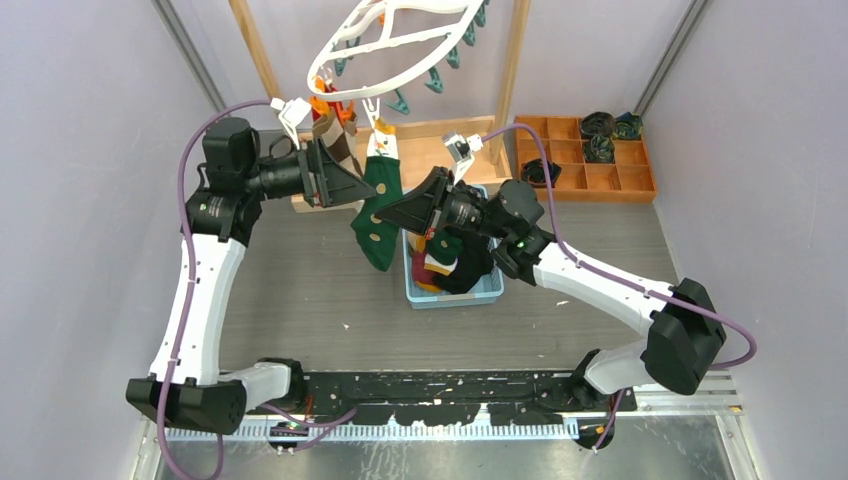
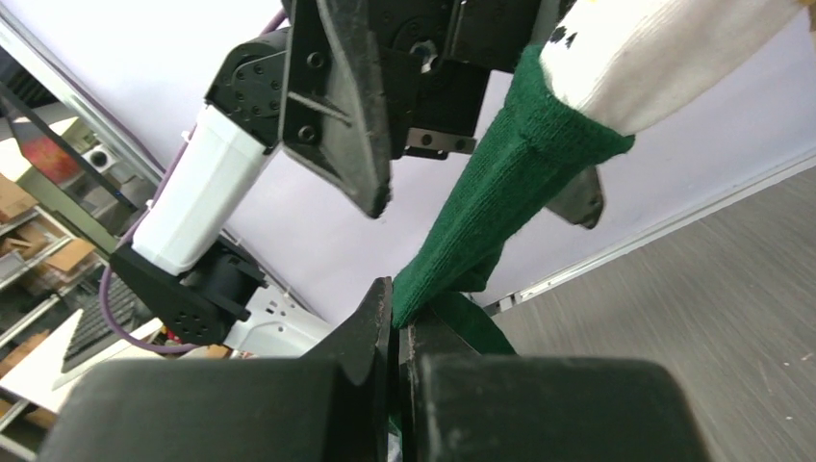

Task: Remove the socks clipped to the hanger
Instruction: Remove the sock from the hanger.

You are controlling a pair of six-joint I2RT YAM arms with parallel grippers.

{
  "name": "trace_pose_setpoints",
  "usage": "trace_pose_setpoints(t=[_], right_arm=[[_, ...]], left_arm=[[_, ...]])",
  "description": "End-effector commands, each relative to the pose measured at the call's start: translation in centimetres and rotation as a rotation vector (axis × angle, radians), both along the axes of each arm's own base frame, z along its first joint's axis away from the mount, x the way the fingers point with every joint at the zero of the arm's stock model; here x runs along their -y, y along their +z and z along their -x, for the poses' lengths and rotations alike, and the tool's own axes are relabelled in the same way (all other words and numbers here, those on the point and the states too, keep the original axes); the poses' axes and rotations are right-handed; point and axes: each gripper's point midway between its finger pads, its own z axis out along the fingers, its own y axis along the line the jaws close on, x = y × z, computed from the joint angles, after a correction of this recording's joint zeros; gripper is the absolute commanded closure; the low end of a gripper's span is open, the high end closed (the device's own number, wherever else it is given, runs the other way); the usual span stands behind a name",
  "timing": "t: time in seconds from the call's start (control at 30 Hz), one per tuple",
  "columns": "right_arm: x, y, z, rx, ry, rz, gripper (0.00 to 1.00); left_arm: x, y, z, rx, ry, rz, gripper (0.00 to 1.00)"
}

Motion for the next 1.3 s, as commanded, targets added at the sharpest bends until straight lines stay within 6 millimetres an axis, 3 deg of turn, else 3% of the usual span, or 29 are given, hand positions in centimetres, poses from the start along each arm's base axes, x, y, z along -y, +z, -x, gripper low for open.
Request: trace_pose_setpoints(t=[0.0, 0.2, 0.4, 0.43, 0.6, 0.73, 0.83, 0.97, 1.13, 1.27], right_arm=[[1.1, 3.9, 3.1, 0.039, 0.115, -0.086, 0.99], [1.0, 5.1, 3.5, 0.036, 0.154, -0.109, 0.99], [0.4, 4.2, 3.2, -0.004, 0.167, -0.084, 0.99], [0.2, 4.0, 3.0, -0.014, 0.169, -0.076, 0.98], [-0.6, 2.5, 1.9, -0.07, 0.147, -0.005, 0.84], [-0.6, 1.9, 0.6, -0.104, 0.089, 0.053, 0.74], [0.6, 2.0, -1.9, -0.152, -0.031, 0.081, 0.59], [3.5, 2.8, -6.0, -0.105, -0.347, 0.124, 0.38], [5.7, 5.4, -10.4, -0.089, -0.629, 0.171, 0.3], [5.3, 6.8, -12.4, -0.05, -0.726, 0.234, 0.29]], left_arm=[[0.3, 1.8, -0.9, 0.057, 0.008, 0.034, 0.14], [0.6, 1.5, -0.4, 0.028, -0.009, 0.051, 0.15], [1.0, 2.0, 0.1, -0.022, -0.03, 0.141, 0.15], [1.1, 2.3, 0.2, -0.016, -0.033, 0.15, 0.19], [1.1, 3.6, 0.2, 0.015, -0.043, 0.165, 0.59], [1.1, 3.5, 0.2, 0.023, -0.038, 0.163, 0.7], [0.9, 3.0, 0.2, 0.029, -0.016, 0.152, 0.8], [0.6, 1.9, 0.2, 0.068, 0.043, 0.086, 0.94], [0.7, 0.0, 0.0, 0.051, 0.075, 0.021, 1.0], [0.9, -1.2, -0.1, 0.051, 0.086, -0.051, 1.0]])
